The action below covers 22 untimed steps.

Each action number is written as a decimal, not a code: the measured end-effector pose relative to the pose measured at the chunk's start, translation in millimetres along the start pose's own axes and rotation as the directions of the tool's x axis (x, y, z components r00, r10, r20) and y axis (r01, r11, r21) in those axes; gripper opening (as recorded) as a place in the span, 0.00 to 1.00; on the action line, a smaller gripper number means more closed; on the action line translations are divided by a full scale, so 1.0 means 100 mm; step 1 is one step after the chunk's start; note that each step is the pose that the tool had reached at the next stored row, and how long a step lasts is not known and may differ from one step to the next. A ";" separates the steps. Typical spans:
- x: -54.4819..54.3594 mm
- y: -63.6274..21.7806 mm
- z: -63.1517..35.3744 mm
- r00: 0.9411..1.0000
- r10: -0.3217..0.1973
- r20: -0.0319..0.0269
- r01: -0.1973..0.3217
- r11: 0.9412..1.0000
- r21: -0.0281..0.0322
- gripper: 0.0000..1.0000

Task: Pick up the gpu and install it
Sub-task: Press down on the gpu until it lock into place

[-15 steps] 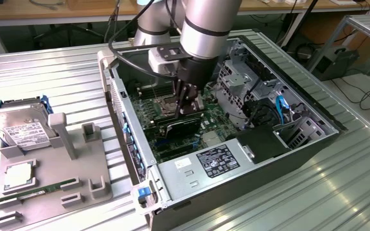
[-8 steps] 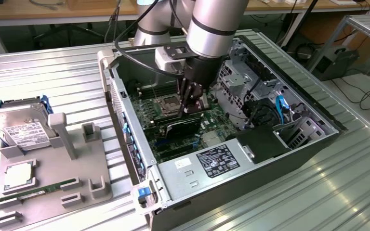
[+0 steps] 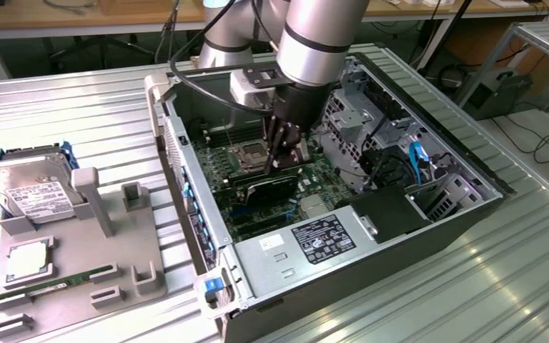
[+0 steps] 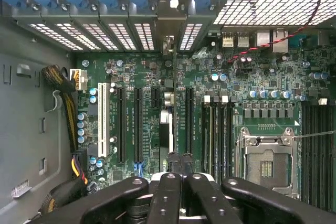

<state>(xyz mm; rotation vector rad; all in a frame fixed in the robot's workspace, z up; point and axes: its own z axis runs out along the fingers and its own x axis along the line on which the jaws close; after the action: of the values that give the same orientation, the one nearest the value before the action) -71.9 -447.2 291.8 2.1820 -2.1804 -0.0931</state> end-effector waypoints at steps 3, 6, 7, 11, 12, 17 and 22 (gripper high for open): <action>0.00 0.006 0.001 1.000 0.000 0.000 0.000 1.000 0.000 0.11; 0.01 0.085 0.007 1.000 0.000 0.000 0.000 1.000 0.001 0.11; 0.01 0.118 0.010 1.000 0.000 0.000 0.000 1.000 0.001 0.11; 0.01 0.267 0.023 1.000 0.000 0.000 0.000 1.000 0.003 0.11; 0.01 0.301 0.027 1.000 0.000 0.000 0.000 1.000 0.003 0.11; 0.03 0.391 0.081 1.000 0.000 0.000 0.000 1.000 0.003 0.11; 0.03 0.436 0.160 1.000 0.000 0.000 0.000 1.000 0.003 0.11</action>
<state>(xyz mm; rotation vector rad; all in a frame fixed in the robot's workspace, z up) -116.6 -450.5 279.4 2.1839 -2.1821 -0.0894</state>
